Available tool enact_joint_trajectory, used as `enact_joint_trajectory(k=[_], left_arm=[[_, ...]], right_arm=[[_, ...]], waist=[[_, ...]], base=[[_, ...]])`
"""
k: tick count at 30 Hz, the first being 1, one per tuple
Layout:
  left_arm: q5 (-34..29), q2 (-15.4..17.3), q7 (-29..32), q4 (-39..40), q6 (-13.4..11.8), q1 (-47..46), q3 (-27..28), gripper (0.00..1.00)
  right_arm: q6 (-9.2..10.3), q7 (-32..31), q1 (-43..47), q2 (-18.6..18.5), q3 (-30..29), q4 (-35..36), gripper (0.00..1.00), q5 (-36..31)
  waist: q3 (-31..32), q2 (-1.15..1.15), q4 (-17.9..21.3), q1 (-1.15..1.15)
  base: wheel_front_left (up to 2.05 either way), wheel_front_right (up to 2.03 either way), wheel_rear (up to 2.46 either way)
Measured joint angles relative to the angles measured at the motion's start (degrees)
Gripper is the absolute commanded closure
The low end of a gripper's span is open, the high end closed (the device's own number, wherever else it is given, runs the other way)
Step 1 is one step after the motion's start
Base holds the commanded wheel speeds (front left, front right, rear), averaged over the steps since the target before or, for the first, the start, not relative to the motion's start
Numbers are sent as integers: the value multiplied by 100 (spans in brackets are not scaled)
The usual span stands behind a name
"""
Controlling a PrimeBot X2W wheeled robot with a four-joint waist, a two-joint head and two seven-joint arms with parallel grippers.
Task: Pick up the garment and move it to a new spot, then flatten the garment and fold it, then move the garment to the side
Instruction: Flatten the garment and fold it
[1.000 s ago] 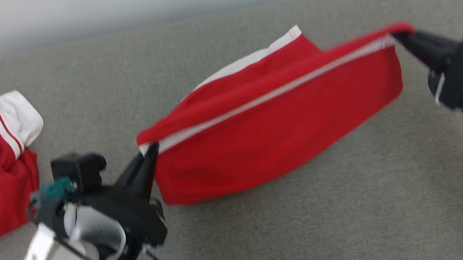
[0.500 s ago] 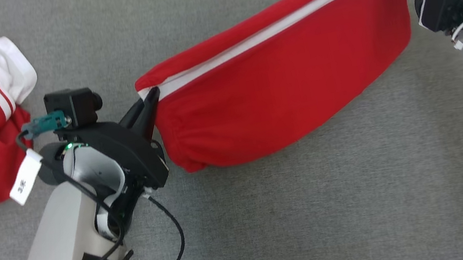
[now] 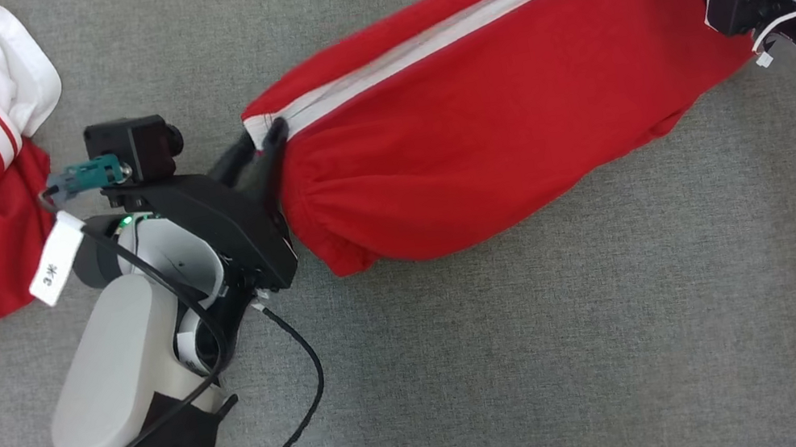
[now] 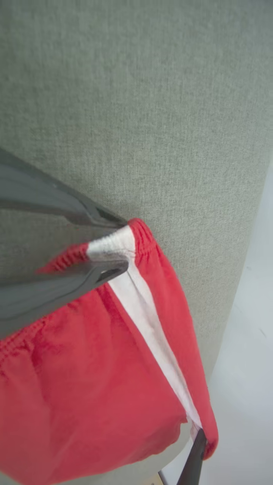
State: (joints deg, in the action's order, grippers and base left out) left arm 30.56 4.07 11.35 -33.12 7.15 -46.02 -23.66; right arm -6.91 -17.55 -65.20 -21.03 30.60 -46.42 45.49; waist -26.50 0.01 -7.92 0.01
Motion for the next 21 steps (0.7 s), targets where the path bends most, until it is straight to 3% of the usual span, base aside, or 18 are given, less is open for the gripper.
enact_joint_trajectory(k=[1,14,21], left_arm=[[18,0,-45,-41,0,-31,4,0],[56,5,-762,-478,0,-65,-101,0],[58,67,-1373,-410,0,483,-12,0]], right_arm=[[-1,35,-15,4,21,-42,0,-40],[-16,808,-43,7,194,-523,0,1],[-18,1321,896,-145,486,-272,0,149]], waist=[[-6,0,-3,0],[322,-1,43,-1],[693,-1,50,-1]], base=[[0,0,0],[0,0,0],[0,0,0]])
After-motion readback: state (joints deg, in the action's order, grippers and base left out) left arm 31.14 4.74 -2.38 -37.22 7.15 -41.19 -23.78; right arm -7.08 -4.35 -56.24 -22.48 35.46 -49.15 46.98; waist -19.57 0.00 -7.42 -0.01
